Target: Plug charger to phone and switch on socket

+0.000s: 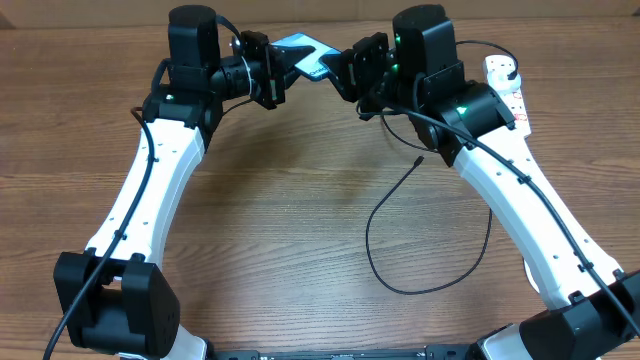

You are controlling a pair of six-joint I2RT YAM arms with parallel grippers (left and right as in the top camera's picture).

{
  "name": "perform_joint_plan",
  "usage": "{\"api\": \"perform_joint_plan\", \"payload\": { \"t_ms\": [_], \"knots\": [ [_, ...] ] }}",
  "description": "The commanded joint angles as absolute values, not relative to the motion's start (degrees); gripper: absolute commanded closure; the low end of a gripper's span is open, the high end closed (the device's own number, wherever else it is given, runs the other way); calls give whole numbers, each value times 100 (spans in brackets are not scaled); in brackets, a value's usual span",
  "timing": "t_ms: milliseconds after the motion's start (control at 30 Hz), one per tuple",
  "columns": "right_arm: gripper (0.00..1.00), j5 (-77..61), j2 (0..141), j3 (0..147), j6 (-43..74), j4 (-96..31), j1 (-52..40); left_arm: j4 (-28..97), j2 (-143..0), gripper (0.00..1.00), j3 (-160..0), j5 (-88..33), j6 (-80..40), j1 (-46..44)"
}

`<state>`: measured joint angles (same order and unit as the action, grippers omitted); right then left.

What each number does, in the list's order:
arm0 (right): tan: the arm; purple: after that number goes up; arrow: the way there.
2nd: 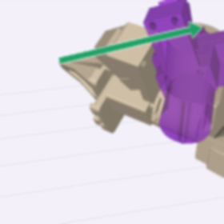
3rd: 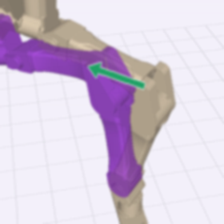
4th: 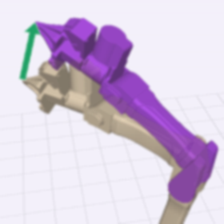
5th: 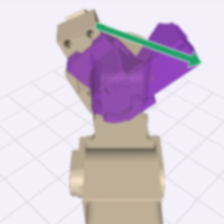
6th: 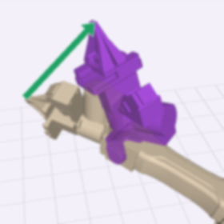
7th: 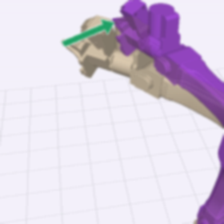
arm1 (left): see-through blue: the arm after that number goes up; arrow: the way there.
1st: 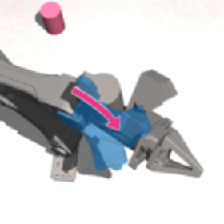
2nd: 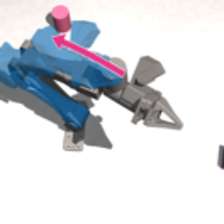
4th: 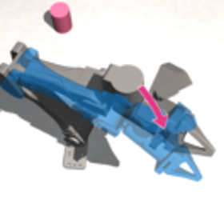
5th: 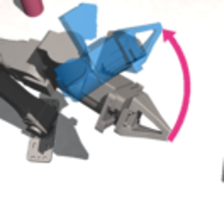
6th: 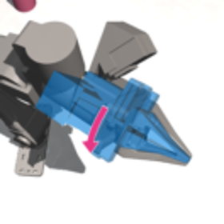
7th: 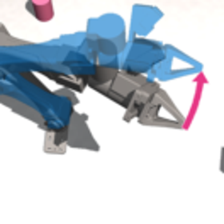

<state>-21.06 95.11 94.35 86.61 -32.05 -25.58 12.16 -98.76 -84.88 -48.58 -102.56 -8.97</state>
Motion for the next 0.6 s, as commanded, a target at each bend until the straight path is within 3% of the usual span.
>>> {"api": "perform_joint_plan", "payload": {
  "t_ms": [0,67,133,300,400,567],
  "knots": [
    [64,-2287,9437,9607,8396,-3197,-2587,1197,-9915,96,-8554,-4803,-10333,-897],
    [40,-2307,9437,9607,8388,-3245,-2587,1197,-9915,96,-8554,-4801,-10331,-897],
    [27,-2307,9437,9607,8372,-3350,-2587,1197,-9915,96,-8554,-4781,-10320,-897],
    [17,-2298,9437,9607,7710,-3395,-2563,1201,-9915,96,-8554,-4550,-9909,-869],
    [5,-2298,9437,9607,6960,-3459,-2495,1232,-9915,96,-8554,-4355,-9325,-803],
    [0,-1826,9437,9607,5605,-4296,-2276,1492,-9915,96,-8554,-4158,-6908,-644]
  ]
}}
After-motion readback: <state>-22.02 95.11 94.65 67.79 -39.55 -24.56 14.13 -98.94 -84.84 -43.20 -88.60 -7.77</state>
